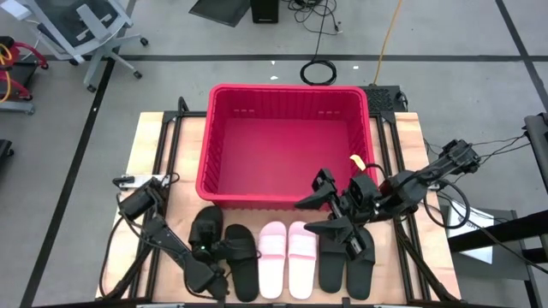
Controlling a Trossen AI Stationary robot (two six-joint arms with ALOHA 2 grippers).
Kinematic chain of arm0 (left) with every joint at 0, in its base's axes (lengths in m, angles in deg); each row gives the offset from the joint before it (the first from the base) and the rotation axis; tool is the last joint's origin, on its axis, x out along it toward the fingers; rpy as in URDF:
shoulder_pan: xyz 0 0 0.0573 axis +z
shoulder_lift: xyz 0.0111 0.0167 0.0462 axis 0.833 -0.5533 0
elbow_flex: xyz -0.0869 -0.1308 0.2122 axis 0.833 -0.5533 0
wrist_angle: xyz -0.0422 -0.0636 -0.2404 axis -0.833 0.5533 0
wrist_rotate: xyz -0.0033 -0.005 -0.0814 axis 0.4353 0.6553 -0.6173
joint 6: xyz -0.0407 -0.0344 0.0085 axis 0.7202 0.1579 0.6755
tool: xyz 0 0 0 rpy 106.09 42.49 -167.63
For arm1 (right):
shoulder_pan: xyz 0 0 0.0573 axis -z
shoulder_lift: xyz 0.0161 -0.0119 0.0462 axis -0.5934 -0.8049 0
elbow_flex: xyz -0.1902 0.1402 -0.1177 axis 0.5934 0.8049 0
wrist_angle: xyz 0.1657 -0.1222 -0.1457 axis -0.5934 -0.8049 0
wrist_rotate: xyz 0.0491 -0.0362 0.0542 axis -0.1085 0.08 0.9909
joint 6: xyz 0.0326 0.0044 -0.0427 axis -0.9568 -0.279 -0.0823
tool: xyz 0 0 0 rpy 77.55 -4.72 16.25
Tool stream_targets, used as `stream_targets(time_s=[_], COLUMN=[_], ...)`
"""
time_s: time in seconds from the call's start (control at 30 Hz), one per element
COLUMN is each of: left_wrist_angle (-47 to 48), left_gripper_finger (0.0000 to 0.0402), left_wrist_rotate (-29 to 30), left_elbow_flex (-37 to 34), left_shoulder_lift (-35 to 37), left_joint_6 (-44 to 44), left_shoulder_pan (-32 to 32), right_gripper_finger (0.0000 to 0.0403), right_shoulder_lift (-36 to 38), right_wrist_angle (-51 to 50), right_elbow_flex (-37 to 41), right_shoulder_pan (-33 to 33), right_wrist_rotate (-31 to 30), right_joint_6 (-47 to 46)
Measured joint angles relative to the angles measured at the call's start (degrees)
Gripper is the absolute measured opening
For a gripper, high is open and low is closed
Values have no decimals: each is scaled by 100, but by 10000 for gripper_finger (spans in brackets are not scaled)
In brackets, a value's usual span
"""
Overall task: Pick and place slides into bin
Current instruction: Put the black slides into the red bin
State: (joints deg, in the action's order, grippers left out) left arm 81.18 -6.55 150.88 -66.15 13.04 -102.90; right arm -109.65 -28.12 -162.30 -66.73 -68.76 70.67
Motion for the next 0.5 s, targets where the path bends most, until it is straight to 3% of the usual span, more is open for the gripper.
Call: stream_targets(time_s=[0.23, 0.5], left_wrist_angle=[-125, -69], left_gripper_finger=[205, 192], left_wrist_rotate=[125, -328], left_elbow_flex=[-122, -526], left_shoulder_lift=[0, 0], left_joint_6=[-100, -88], left_shoulder_pan=[182, 208], right_gripper_finger=[205, 205], right_shoulder_lift=[0, 0], right_wrist_angle=[26, 24], right_elbow_flex=[0, 0], right_shoulder_pan=[2, 66], right_wrist_rotate=[-7, -11], right_joint_6=[19, 19])
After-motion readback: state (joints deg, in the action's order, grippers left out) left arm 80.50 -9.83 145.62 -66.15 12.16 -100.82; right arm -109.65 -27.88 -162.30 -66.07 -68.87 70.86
